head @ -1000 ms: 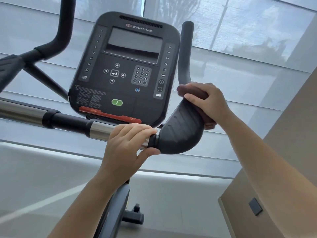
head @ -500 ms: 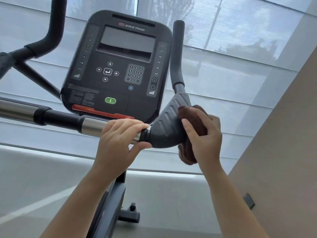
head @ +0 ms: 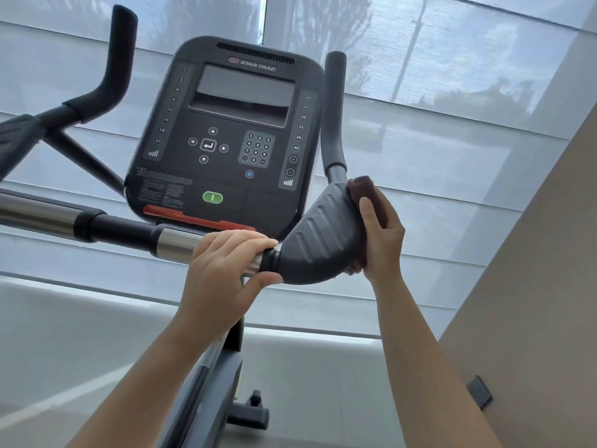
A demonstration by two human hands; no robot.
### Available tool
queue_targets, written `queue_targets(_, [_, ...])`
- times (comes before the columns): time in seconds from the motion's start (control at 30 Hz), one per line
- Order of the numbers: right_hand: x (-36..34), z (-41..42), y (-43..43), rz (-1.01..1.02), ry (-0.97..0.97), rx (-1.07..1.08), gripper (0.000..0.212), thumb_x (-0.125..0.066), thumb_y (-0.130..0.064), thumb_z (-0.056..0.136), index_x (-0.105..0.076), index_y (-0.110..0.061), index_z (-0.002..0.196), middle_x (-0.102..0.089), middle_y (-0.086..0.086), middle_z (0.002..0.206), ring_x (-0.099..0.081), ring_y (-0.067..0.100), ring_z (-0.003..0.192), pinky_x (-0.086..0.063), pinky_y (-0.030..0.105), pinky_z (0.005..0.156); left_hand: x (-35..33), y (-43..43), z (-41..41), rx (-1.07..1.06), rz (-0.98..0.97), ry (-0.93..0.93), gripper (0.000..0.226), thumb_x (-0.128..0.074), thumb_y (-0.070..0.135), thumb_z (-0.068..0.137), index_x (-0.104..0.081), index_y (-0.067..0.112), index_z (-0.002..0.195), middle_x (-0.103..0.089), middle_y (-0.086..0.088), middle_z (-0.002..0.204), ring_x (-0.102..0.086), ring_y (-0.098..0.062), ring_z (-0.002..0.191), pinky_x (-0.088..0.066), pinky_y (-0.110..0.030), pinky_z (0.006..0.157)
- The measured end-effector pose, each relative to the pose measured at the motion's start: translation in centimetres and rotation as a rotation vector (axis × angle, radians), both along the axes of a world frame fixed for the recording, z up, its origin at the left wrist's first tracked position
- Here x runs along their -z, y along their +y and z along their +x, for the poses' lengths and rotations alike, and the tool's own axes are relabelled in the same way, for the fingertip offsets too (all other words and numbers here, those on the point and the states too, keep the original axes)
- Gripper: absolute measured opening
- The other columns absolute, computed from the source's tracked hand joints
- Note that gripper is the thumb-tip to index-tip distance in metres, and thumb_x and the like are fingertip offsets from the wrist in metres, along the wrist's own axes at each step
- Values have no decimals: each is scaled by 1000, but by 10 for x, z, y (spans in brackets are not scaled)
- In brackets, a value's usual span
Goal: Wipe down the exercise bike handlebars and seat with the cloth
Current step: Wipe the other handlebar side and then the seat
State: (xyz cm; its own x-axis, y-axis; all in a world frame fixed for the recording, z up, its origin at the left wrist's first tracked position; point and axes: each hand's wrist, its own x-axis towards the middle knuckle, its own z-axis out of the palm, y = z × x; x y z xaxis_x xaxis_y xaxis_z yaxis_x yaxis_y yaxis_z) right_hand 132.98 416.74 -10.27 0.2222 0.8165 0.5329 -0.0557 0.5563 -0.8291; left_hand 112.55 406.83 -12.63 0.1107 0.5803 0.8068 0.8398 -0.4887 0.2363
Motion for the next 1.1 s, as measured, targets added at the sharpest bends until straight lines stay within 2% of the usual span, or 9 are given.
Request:
queue_targets(0.13, [7,0,-18,-6,26,29,21,-65,-29,80,-68,-28,101,-69,-13,100,-62,16,104,-49,39,91,1,1,1,-4,-3,4,53,-46,53,83,-68,6,95,-70,-6,97,-62,-27,95,-34,-31,89])
queue_targets(0.3, [15,-4,-43,-14,-34,148,28,-67,-21,81,-65,-32,107,-62,0,115,-59,-2,100,-45,19,92,-1,-1,2,0,-46,1,62,-35,58,87,-67,6,96,-69,-7,99,-61,-28,97,-33,-33,90])
queue_targets(0.4, [18,-15,-60,22,-121,285,32,-69,-24,79,-60,-48,97,-52,-3,103,-56,-9,89,-40,2,81,-2,-4,4,-10,-67,-9,53,-48,52,81,-67,5,96,-69,-8,98,-62,-30,96,-35,-36,90])
queue_targets(0.47, [24,-29,-72,54,-164,416,31,-70,-25,78,-62,-39,104,-46,-2,98,-55,-1,88,-38,-1,79,-3,-5,5,-21,-68,-12,44,-57,41,77,-67,2,95,-69,-11,97,-62,-32,95,-35,-38,89])
queue_targets(0.57, [33,-54,-88,83,-181,588,36,-71,-28,76,-64,-27,111,-42,-1,99,-55,10,89,-41,1,81,-5,-7,7,-26,-86,-20,37,-64,30,72,-67,1,95,-69,-12,96,-62,-33,93,-34,-39,88])
queue_targets(0.67, [41,-75,-103,142,-233,658,39,-71,-30,75,-63,-25,113,-40,-1,100,-55,14,91,-48,16,80,-5,-9,7,-23,-101,-31,37,-65,29,71,-67,1,96,-69,-12,97,-62,-32,94,-34,-36,89])
queue_targets(0.87, [51,-80,-123,267,-448,538,41,-72,-33,75,-63,-24,114,-45,5,103,-54,11,95,-50,17,83,-6,-10,7,0,-124,-40,37,-62,27,74,-67,1,100,-68,-12,101,-59,-33,98,-31,-31,91])
queue_targets(1.0, [41,-44,-125,269,-389,364,42,-67,-36,75,-58,-30,115,-47,0,103,-52,0,95,-43,8,84,-7,-11,6,5,-129,-23,42,-64,32,72,-67,0,100,-69,-13,100,-60,-33,98,-32,-37,91])
queue_targets(1.1, [30,-21,-116,234,-311,353,43,-69,-35,73,-58,-32,114,-48,-2,101,-52,-4,93,-38,2,82,-14,-12,8,7,-153,-59,55,-58,56,70,-67,7,95,-69,-5,95,-59,-23,93,-29,-28,89])
